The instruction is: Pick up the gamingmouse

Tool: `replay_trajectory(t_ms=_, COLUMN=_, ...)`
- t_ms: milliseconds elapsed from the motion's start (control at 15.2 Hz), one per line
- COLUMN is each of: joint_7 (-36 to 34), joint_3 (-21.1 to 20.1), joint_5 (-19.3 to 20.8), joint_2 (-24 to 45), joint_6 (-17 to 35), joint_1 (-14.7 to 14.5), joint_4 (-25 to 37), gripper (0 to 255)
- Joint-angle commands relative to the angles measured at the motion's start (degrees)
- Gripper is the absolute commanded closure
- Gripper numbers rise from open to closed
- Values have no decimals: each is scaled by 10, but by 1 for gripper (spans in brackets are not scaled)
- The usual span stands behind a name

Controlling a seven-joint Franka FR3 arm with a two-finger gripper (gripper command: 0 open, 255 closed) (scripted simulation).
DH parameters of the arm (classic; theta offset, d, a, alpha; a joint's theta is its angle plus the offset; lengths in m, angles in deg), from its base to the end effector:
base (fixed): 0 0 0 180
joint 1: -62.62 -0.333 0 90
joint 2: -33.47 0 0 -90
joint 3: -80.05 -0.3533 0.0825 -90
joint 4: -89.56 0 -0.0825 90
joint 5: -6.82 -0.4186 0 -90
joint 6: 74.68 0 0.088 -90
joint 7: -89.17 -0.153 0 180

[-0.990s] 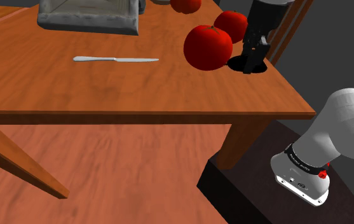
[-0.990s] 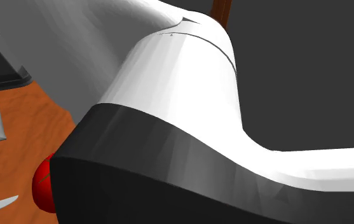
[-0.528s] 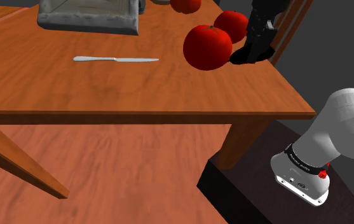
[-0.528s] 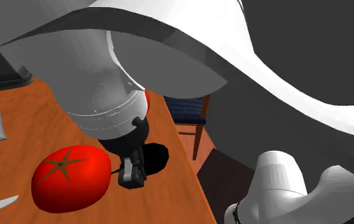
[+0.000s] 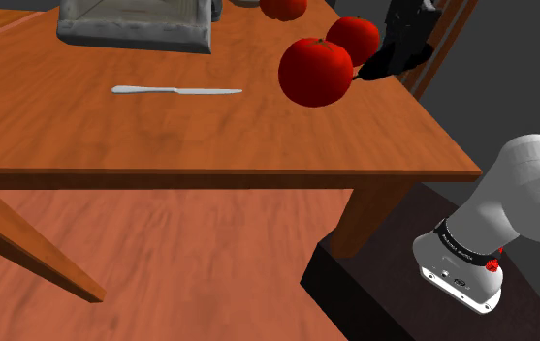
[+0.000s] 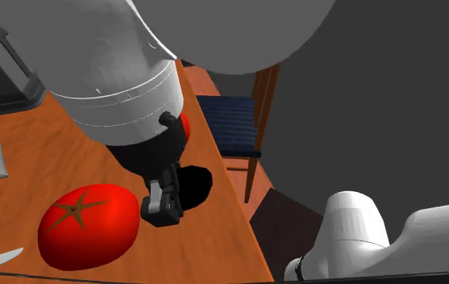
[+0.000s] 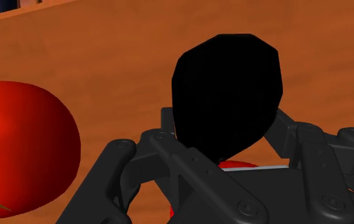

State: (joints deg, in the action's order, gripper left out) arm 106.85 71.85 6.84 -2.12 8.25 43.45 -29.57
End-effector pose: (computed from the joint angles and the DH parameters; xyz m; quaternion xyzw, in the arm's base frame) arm 0.3092 0.1783 0.6407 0.9280 0.3702 -0.0048 0.0422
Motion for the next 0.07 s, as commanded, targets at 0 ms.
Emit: replay_trajectory(t_ms=0, joint_7=-1, joint_3=-1, joint_5=0, joint_2=2, joint_6=-4, joint_1=0, joint_4=7, gripper=255)
